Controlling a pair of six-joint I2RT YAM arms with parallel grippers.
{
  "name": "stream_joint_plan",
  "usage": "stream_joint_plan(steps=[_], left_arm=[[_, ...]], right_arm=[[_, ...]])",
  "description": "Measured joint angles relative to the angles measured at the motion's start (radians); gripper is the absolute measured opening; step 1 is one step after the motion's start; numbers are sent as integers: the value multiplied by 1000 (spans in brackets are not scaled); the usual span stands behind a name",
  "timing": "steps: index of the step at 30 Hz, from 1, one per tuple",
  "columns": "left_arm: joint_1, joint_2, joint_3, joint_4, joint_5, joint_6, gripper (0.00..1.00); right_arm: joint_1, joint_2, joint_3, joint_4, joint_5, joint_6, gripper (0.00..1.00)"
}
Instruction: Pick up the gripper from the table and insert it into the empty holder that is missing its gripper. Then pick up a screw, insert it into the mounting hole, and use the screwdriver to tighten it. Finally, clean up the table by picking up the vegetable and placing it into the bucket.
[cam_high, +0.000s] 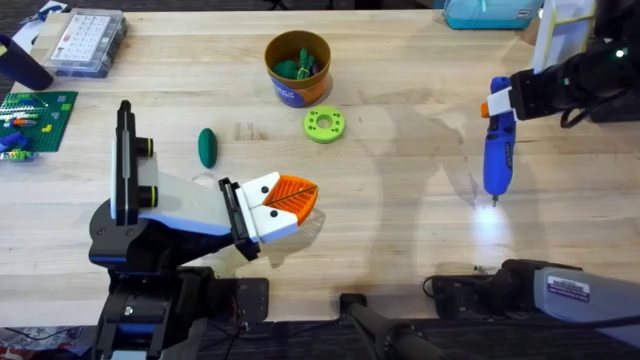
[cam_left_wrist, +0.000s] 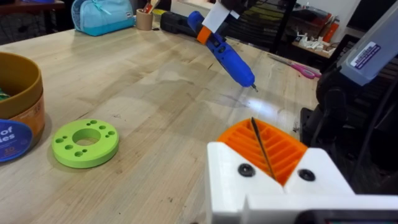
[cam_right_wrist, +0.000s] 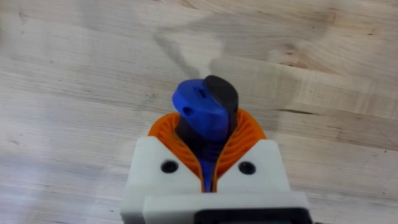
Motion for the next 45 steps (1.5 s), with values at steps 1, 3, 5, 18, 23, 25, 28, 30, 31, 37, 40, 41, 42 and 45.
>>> stream_joint_plan(steps=[1,3,5,18,23,25,28,30,31,37,40,41,42,45], left_arm=[[0,0,0,0,0,0,7],[0,0,0,0,0,0,7],[0,0,0,-1,1,0,7],[0,0,0,-1,1,0,7],[0,0,0,-1,1,0,7],[0,0,0,-1,1,0,7],[0,0,0,-1,1,0,7],[0,0,0,-1,1,0,7],[0,0,0,-1,1,0,7],[0,0,0,-1,1,-1,7],[0,0,0,-1,1,0,7],[0,0,0,-1,1,0,7],[0,0,0,-1,1,0,7],[0,0,0,-1,1,-1,7]], right_arm=[[0,0,0,0,0,0,57],[1,0,0,-6,0,0,56],[1,2,-1,-9,0,0,56],[-1,5,-3,85,-96,94,56],[9,5,-3,77,-263,103,55],[25,3,-2,76,-300,106,57],[63,-19,4,69,-330,107,56],[96,-53,22,63,-341,112,56],[115,-74,39,62,-346,116,55],[255,-188,194,67,-369,136,56],[332,-216,271,77,-379,150,56],[357,-220,291,87,-383,154,55],[382,-222,306,100,-386,160,56],[457,-223,330,169,-390,187,56]])
